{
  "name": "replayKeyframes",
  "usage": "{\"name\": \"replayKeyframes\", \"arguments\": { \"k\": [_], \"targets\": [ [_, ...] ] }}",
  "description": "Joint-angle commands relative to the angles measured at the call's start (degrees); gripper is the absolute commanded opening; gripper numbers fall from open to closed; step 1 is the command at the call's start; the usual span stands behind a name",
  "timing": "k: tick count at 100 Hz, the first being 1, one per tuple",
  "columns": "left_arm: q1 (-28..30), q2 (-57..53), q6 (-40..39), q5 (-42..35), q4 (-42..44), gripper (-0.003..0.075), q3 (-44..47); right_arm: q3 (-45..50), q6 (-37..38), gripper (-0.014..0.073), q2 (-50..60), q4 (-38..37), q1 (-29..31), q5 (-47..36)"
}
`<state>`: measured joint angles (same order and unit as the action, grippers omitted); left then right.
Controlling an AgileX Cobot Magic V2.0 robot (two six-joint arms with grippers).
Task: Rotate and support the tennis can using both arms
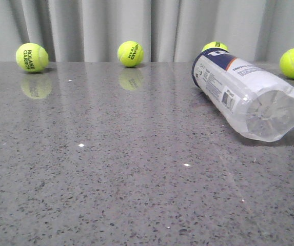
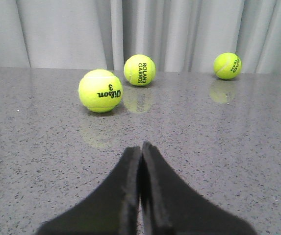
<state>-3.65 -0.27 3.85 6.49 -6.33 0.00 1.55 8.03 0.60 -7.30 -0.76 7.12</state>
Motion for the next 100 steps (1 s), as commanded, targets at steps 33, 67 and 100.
{"name": "replayKeyframes", "arguments": {
  "k": [33, 67, 100],
  "targets": [
    [-0.55, -1.95, -0.53, -4.18, -0.24, -0.002, 2.48, -0.98, -0.03, -0.0067, 1.68, -0.1, -0.18, -4.11],
    [-0.55, -1.95, -0.53, -4.18, -0.24, -0.002, 2.48, -0.98, -0.03, -0.0067, 1.68, -0.1, -0.18, -5.5],
    [-0.55, -1.95, -0.53, -4.18, -0.24, -0.002, 2.48, -1.45, -0.03, -0.0067, 1.68, -0.1, -0.18, -9.1]
  ]
}}
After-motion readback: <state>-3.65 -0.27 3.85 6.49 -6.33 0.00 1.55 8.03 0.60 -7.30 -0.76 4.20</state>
